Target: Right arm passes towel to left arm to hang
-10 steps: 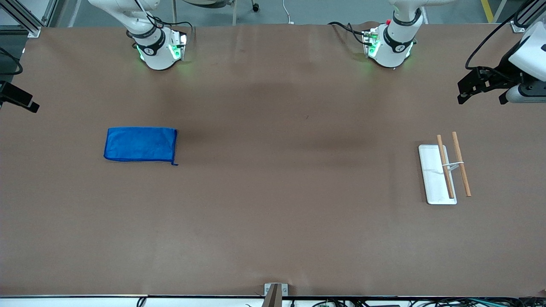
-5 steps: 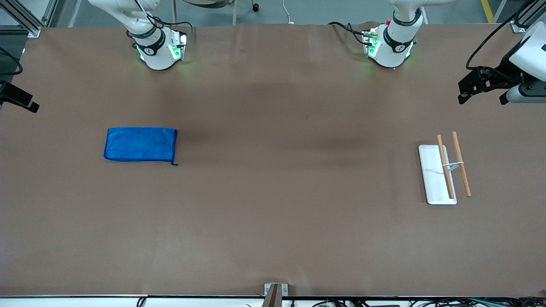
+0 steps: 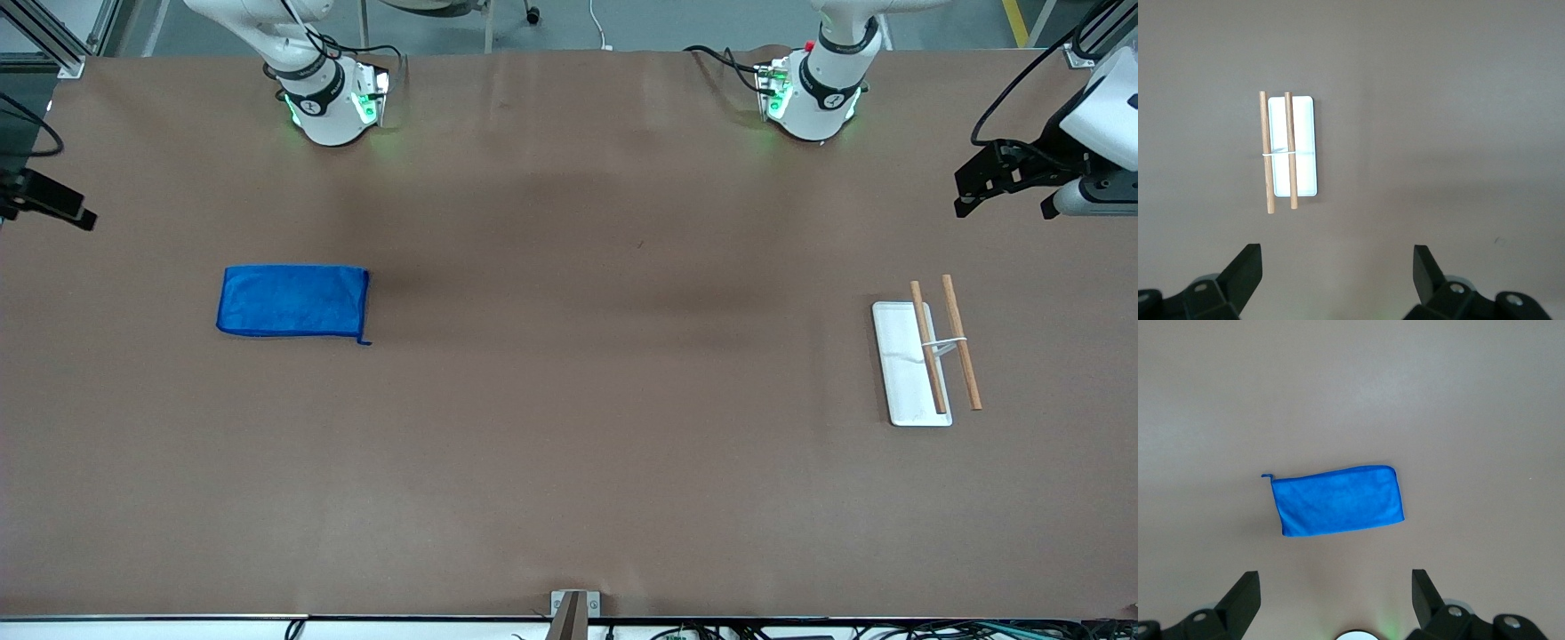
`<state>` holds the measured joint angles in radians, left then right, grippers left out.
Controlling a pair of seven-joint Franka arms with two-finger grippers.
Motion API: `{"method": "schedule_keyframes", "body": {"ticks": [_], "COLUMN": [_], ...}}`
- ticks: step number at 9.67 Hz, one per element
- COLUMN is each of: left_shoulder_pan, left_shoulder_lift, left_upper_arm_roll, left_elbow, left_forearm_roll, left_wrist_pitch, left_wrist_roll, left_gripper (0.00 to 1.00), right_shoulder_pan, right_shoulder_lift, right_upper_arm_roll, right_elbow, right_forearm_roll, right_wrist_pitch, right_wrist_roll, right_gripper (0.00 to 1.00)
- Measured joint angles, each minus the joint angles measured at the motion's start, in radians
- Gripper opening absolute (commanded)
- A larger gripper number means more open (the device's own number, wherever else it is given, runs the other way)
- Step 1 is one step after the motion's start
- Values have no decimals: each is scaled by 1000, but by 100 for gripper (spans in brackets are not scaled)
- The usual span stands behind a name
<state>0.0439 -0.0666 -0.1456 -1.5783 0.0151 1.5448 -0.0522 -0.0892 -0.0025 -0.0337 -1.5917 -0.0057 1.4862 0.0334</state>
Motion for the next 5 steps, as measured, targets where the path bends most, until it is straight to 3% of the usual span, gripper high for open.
{"method": "schedule_keyframes", "body": {"ticks": [5], "left_shoulder_pan": [-1], "left_shoulder_lift": [3], "left_upper_arm_roll": [-1], "left_elbow": [0], "left_forearm_roll": [0], "left_wrist_pitch": [0], "left_wrist_roll": [1], "left_gripper": [100], "right_shoulder_pan": [1], "right_shoulder_lift": [29], "right_upper_arm_roll": [1], "right_elbow": [-518], "right_forearm_roll": [-3], "right_wrist_pitch": [567], "right_wrist_roll": [-10], "right_gripper": [100]}}
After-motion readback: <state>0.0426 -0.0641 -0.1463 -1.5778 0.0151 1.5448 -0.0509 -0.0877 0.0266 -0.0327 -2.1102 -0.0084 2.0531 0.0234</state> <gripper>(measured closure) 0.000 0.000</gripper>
